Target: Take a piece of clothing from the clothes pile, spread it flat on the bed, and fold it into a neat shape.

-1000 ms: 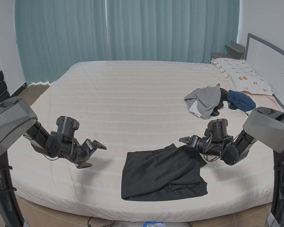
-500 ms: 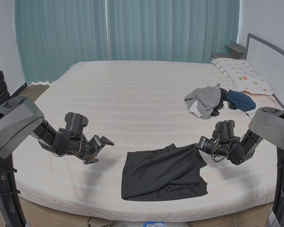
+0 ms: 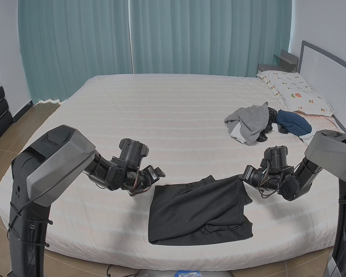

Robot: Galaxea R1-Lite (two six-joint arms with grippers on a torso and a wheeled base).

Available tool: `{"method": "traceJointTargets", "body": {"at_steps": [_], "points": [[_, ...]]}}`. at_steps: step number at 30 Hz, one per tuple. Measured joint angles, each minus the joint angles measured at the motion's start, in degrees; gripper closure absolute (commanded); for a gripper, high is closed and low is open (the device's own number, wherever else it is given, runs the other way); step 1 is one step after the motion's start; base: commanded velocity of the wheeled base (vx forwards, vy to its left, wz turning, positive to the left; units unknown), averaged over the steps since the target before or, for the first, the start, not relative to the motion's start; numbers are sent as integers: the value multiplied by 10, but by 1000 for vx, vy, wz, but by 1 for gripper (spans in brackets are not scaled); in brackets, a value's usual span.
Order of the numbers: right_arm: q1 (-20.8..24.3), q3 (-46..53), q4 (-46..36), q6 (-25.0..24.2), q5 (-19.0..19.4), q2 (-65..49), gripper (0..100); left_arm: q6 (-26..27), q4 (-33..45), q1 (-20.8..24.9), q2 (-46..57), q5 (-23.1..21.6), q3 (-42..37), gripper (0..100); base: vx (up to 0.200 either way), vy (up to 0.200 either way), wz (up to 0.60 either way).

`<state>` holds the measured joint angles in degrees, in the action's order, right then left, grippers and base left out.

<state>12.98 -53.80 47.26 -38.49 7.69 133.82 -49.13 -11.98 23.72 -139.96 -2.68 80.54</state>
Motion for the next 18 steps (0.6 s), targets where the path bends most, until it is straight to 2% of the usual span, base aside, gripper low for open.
{"method": "traceJointTargets", "body": {"at_steps": [2, 3, 12, 18], "points": [[2, -1, 0, -1, 0, -1, 100, 1, 3, 3, -12, 1, 15, 0, 0, 0, 0], [2, -2, 0, -1, 0, -1, 100, 1, 3, 5, -18, 1, 22, 100, 0, 0, 0], [3, -5, 0, -14, 0, 1, 100, -3, 4, 19, -47, 3, 53, 100, 0, 0, 0], [5, -7, 0, -14, 0, 2, 100, -33, 4, 9, -44, 10, 45, 100, 0, 0, 0]]}}
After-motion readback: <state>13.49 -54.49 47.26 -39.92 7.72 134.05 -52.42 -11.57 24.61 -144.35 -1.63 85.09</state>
